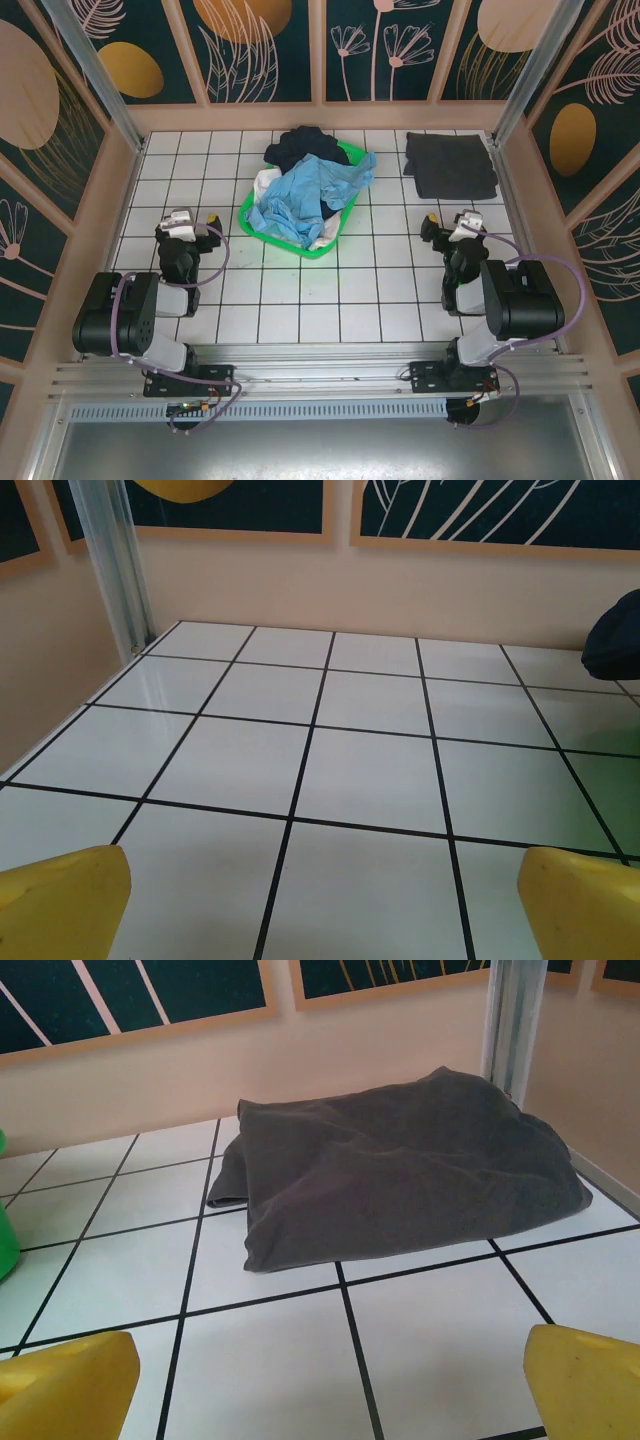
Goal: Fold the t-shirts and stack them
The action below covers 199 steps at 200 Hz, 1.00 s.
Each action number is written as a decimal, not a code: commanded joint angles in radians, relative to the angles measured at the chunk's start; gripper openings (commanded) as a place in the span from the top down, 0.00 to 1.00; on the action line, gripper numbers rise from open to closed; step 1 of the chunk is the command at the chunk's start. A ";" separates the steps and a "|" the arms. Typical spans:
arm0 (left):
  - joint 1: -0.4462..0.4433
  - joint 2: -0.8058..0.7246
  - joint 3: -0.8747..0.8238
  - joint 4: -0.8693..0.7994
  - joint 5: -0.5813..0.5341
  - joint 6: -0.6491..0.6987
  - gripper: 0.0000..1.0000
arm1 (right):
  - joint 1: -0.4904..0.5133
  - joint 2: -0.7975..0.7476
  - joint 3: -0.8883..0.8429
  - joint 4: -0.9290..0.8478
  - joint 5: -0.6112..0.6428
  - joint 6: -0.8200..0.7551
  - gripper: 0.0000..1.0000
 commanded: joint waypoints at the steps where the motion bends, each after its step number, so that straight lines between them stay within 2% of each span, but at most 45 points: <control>1: 0.008 0.003 0.009 0.038 0.012 0.005 0.01 | 0.003 0.008 -0.016 0.100 -0.053 -0.045 0.01; 199: 0.009 0.003 0.008 0.039 0.012 0.005 0.01 | -0.010 0.007 0.013 0.040 0.004 -0.003 0.01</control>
